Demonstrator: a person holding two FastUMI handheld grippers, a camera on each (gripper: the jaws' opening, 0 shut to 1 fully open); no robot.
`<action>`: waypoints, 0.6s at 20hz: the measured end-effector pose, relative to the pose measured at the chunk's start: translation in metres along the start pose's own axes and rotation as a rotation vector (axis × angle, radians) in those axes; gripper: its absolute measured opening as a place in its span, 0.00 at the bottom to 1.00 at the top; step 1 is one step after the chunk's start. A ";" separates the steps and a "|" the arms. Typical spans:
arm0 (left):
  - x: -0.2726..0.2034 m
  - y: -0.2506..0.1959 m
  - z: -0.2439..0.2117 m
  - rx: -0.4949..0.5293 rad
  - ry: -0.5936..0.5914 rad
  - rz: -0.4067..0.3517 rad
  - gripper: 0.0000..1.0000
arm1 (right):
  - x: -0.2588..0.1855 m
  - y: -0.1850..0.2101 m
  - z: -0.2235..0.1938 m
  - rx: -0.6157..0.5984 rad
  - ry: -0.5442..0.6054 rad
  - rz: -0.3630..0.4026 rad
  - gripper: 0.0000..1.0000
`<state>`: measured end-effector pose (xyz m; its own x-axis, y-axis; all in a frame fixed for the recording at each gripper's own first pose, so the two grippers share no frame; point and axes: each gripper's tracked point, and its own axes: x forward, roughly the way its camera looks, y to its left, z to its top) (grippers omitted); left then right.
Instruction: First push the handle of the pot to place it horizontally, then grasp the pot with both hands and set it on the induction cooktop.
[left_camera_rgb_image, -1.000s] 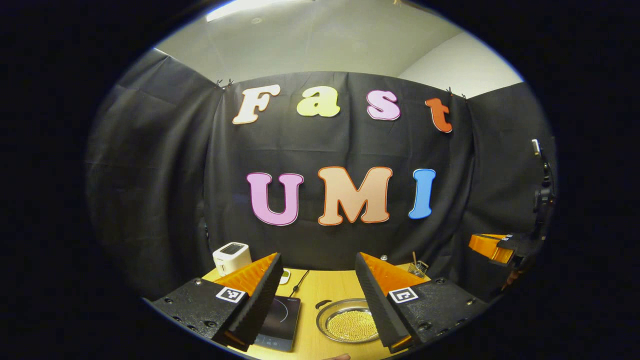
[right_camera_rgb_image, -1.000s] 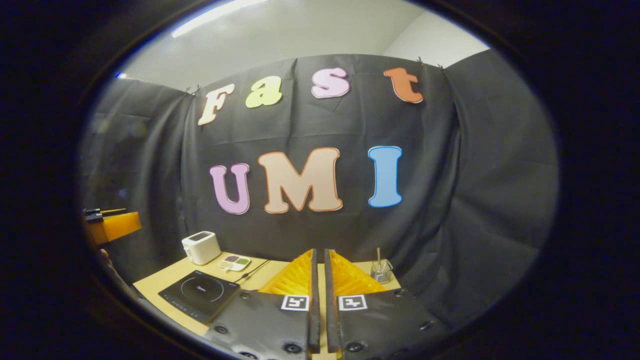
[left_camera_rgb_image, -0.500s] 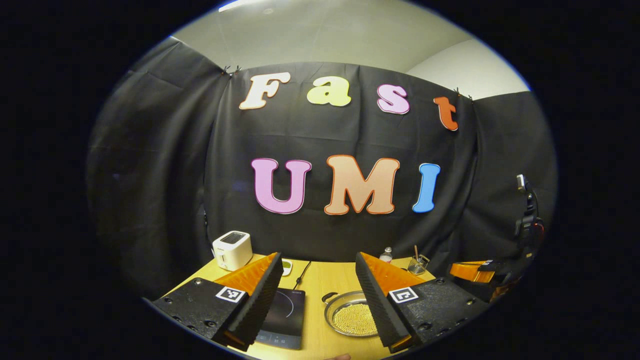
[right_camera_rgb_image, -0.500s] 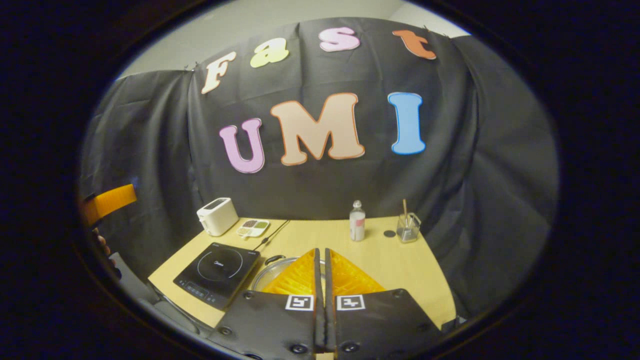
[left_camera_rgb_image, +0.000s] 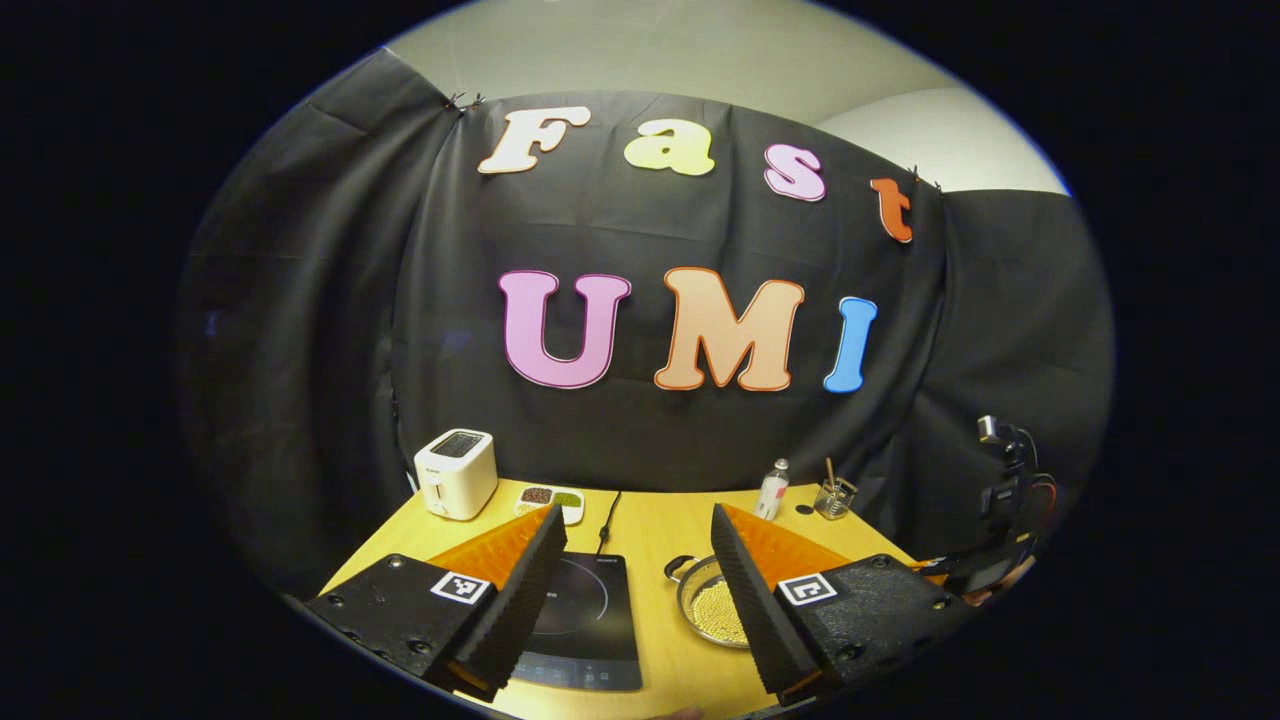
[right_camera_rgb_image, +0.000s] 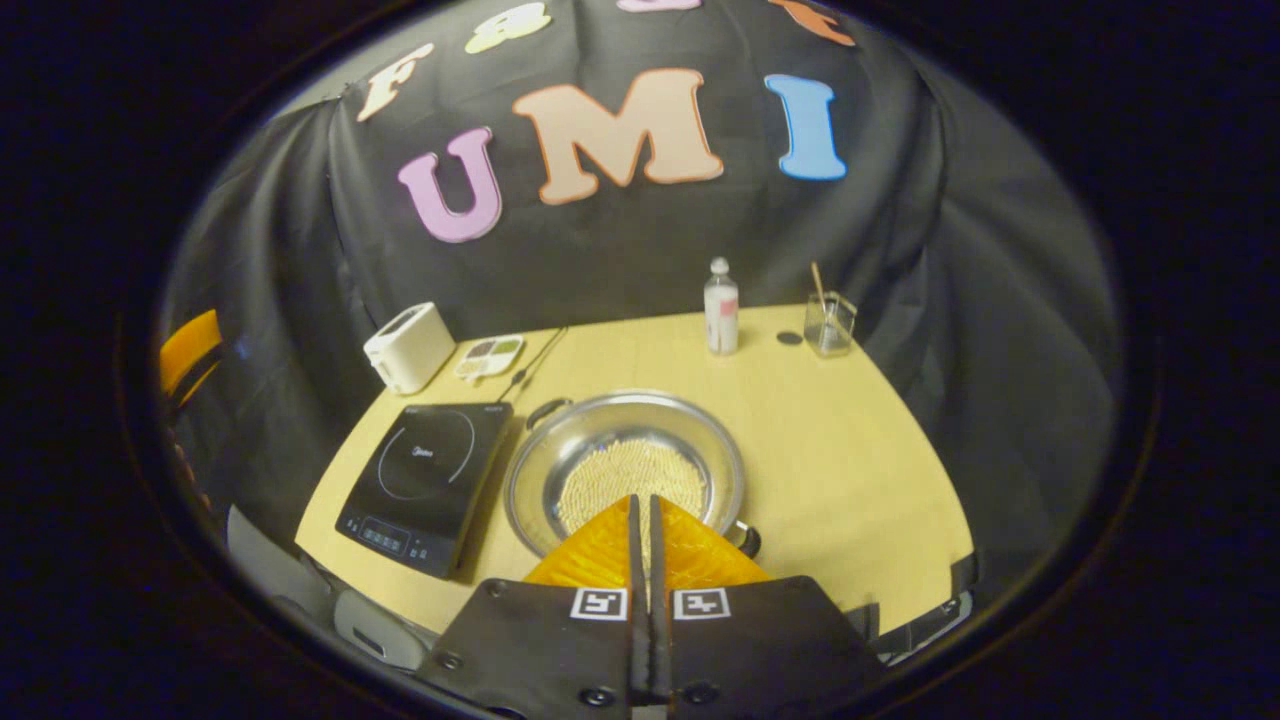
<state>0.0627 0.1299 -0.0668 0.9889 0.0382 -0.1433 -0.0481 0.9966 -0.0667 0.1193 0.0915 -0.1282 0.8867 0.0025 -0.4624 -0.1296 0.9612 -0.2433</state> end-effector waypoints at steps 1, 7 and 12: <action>0.002 0.007 -0.002 0.005 0.001 0.013 0.89 | 0.006 -0.002 -0.011 -0.002 0.043 -0.006 0.03; 0.020 0.008 -0.025 -0.040 0.079 0.062 0.89 | 0.031 -0.014 -0.057 -0.044 0.198 0.000 0.00; 0.038 -0.010 -0.016 -0.026 0.082 0.106 0.89 | 0.053 -0.019 -0.096 -0.046 0.308 0.061 0.03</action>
<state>0.0982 0.1205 -0.0875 0.9632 0.1361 -0.2316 -0.1567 0.9850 -0.0727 0.1262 0.0467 -0.2301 0.7013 -0.0309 -0.7122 -0.2041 0.9485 -0.2422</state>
